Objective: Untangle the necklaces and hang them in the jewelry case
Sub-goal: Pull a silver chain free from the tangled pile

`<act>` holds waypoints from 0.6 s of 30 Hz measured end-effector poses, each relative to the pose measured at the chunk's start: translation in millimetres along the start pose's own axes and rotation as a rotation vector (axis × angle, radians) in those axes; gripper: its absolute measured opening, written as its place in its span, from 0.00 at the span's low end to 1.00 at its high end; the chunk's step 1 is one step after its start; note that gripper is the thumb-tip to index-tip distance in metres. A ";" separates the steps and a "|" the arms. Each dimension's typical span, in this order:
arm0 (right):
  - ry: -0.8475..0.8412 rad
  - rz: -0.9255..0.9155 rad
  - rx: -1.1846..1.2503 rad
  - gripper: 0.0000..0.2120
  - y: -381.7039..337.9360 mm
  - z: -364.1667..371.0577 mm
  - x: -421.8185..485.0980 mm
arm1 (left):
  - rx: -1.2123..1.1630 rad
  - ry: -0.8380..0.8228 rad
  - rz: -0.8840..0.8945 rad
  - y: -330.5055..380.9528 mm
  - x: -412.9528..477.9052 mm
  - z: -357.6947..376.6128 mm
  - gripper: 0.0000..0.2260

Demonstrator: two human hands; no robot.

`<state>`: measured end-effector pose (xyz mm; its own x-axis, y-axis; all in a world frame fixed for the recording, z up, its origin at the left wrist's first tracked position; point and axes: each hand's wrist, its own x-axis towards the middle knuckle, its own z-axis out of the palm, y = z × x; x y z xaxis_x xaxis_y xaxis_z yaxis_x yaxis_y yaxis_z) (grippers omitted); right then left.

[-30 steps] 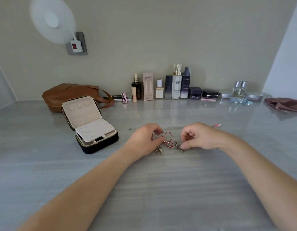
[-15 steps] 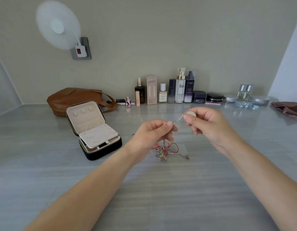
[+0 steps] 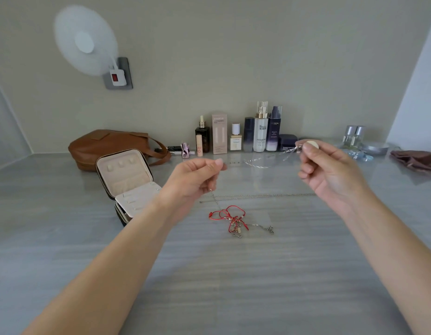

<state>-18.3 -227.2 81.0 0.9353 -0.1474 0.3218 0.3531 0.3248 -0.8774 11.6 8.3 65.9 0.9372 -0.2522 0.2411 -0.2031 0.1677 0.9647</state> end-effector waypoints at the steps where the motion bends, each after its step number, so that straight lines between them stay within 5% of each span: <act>1: 0.020 0.003 0.010 0.07 0.3 -0.9 1.4 | -0.008 0.005 -0.009 0.8 1.0 -2.2 0.07; 7: 0.046 -0.002 -0.001 0.03 -1.8 -7.5 6.0 | 0.003 0.027 -0.069 -1.7 4.6 -9.8 0.06; 18: -0.080 0.137 -0.603 0.03 -11.5 38.3 16.4 | 0.607 0.005 0.011 -16.5 -2.9 6.2 0.09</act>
<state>-6.2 -197.6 110.0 0.9782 -0.0637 0.1975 0.1757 -0.2523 -0.9516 10.4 0.3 50.0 0.9352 -0.2489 0.2520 -0.3367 -0.4040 0.8506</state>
